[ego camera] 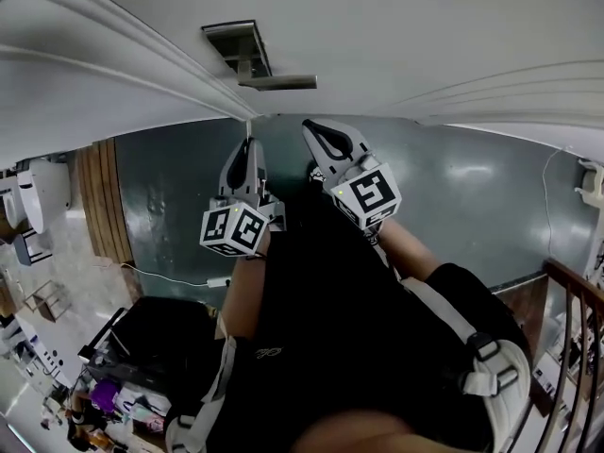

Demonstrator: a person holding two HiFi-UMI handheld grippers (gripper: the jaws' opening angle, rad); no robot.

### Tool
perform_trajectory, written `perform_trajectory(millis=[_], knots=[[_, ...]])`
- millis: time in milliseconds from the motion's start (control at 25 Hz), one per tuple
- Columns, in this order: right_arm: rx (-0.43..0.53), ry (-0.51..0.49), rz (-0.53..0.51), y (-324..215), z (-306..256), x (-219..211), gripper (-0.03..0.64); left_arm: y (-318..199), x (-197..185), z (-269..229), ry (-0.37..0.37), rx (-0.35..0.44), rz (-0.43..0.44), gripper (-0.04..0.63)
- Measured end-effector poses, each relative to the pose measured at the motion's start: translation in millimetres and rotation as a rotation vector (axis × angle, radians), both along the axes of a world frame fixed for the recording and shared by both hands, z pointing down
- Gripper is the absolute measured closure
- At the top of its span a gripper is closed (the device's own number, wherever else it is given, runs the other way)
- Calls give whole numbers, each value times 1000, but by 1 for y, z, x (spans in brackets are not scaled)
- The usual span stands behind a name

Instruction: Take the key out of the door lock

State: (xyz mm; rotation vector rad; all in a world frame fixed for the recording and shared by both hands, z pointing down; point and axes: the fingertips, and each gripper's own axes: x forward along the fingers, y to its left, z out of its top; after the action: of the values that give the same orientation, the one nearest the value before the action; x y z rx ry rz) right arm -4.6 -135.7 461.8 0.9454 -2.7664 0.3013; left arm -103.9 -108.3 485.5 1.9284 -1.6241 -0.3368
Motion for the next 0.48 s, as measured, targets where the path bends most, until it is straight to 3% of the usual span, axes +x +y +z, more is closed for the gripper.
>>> perform_trajectory(millis=[280,480], knots=[[13,22,68,16,17,-6,609,13,1,1,-156,-8,116,558],[-7,54,158,45,31,-6,609,39,-5,4,-200,-8,192,558]])
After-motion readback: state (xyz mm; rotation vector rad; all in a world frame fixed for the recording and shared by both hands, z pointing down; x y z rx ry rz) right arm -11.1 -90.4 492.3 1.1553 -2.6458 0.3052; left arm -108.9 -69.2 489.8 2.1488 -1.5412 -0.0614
